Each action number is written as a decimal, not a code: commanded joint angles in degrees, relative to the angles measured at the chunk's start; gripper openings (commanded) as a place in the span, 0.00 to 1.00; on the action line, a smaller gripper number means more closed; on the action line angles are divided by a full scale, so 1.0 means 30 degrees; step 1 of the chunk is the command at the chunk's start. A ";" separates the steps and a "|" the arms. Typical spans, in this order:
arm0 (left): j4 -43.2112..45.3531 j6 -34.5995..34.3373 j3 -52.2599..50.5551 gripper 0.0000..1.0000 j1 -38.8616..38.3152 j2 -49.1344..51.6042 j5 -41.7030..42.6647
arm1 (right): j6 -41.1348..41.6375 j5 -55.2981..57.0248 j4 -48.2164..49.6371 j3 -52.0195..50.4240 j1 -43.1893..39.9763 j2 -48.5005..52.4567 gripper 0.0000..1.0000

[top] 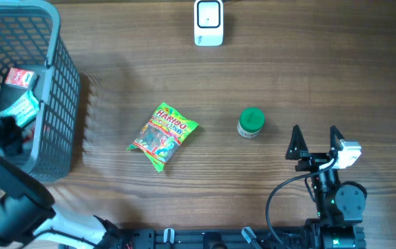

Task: Scan the item barcode
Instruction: 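Reach the left gripper into the basket and grasp the red Nescafe stick, then drop the Nescafe stick on the table between bag and bottle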

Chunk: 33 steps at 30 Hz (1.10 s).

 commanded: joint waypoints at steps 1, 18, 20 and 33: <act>-0.1421 0.0474 0.4590 0.04 0.0022 -0.3359 0.0933 | 0.0160 0.0117 0.0044 -0.0022 0.0073 -0.0109 1.00; -0.4197 0.0481 0.8517 0.04 -1.6487 -0.9770 -0.2397 | 0.0160 0.0117 0.0044 -0.0022 0.0073 -0.0109 1.00; -0.5136 0.0481 0.8291 0.04 -1.8870 -0.8786 -0.3789 | 0.0168 0.0117 0.0044 -0.0022 0.0073 -0.0109 1.00; -0.4116 0.0444 0.5370 0.04 -2.7948 0.2353 -0.3519 | 0.0160 0.0117 0.0044 -0.0022 0.0073 -0.0109 0.99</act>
